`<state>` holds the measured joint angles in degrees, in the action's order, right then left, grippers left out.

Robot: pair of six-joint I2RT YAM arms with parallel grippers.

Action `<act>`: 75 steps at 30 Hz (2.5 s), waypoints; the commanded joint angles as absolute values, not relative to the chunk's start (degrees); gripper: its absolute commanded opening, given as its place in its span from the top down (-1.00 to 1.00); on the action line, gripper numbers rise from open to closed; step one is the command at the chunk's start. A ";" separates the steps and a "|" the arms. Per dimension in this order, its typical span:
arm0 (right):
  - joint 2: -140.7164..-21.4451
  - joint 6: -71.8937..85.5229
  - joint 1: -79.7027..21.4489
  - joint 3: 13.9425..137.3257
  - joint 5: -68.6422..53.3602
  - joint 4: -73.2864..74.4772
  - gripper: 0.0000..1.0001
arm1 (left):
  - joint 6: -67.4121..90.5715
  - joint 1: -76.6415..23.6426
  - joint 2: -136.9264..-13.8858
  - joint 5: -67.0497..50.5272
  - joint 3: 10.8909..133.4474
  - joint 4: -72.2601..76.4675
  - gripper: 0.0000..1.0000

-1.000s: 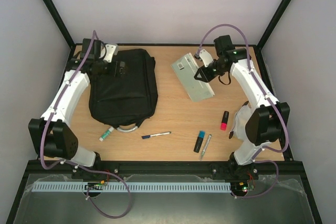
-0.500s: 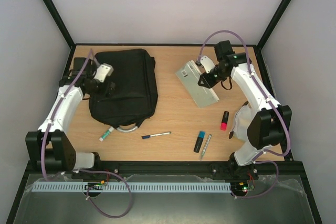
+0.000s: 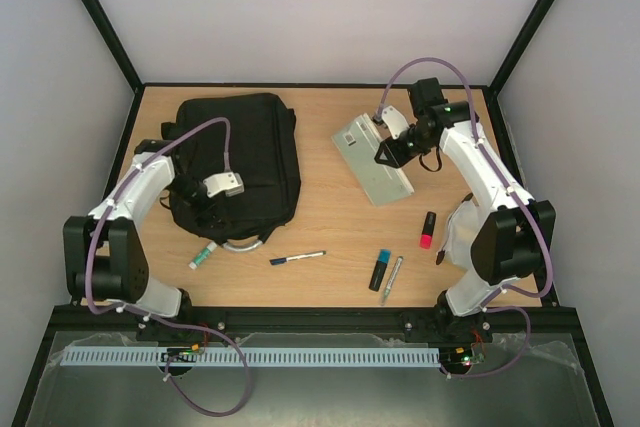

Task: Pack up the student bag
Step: Place the book in the student bag.

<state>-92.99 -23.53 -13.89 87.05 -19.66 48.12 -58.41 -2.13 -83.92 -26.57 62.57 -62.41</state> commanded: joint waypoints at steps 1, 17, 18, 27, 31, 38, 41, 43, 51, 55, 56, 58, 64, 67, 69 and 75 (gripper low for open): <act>-90.22 -23.30 -13.95 86.87 -23.88 47.13 0.98 | -66.73 -2.66 -87.69 -24.84 62.84 -68.98 -0.68; -90.02 -22.32 -13.97 85.56 -24.09 46.89 0.98 | -64.58 -8.03 -92.52 -19.89 60.69 -53.27 -0.22; -89.94 -22.40 -13.91 85.53 -23.86 46.86 0.98 | -64.99 -8.46 -92.58 -19.73 60.30 -53.03 -0.20; -89.65 -22.08 -13.96 85.13 -22.80 46.56 0.98 | -64.72 -12.44 -92.47 -15.05 55.81 -46.74 0.05; -89.89 -21.90 -13.97 85.47 -22.85 46.52 0.98 | -62.11 -12.41 -93.36 -16.00 57.62 -44.78 0.34; -90.33 -19.69 -13.97 86.22 -20.41 44.58 0.98 | -55.74 -13.13 -94.74 -22.61 64.76 -43.65 0.91; -90.37 -18.89 -13.97 86.95 -20.43 44.23 0.98 | -52.87 -13.65 -95.49 -26.23 68.96 -44.25 0.95; -90.44 -18.36 -13.95 87.33 -20.27 43.98 0.98 | -50.71 -14.02 -95.93 -28.36 71.67 -44.54 0.95; -89.70 -17.36 -13.97 88.70 -24.74 45.80 0.98 | -42.42 -14.32 -96.56 -34.93 81.67 -44.27 0.95; -89.84 -12.71 -13.97 87.97 -30.40 47.33 0.98 | -39.81 -14.33 -97.73 -36.55 86.09 -44.60 0.95; -89.64 -12.07 -13.97 87.01 -32.21 47.27 0.98 | -39.20 -14.37 -98.00 -36.82 87.19 -44.57 0.95; -89.41 -11.20 -13.91 85.38 -36.17 47.03 0.98 | -37.75 -14.34 -98.69 -37.52 89.16 -44.56 0.95; -91.95 -10.34 -13.97 84.55 -46.75 48.29 0.98 | -33.53 -14.63 -100.47 -40.02 92.87 -44.80 0.95; -92.98 -10.45 -13.97 83.94 -50.25 48.67 0.98 | -33.56 -15.18 -100.87 -39.51 92.81 -44.89 0.95; -93.55 -9.47 -13.97 82.69 -52.56 48.05 0.98 | -33.34 -15.38 -101.14 -39.33 92.82 -44.95 0.95; -95.60 -6.32 -14.43 78.62 -56.24 45.92 0.98 | -32.71 -15.47 -101.60 -39.96 93.45 -45.78 0.95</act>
<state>-94.15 -8.97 -13.89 80.44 -47.40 46.85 -33.58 -14.98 -101.45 -35.64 90.72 -45.82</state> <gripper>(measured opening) 0.206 0.034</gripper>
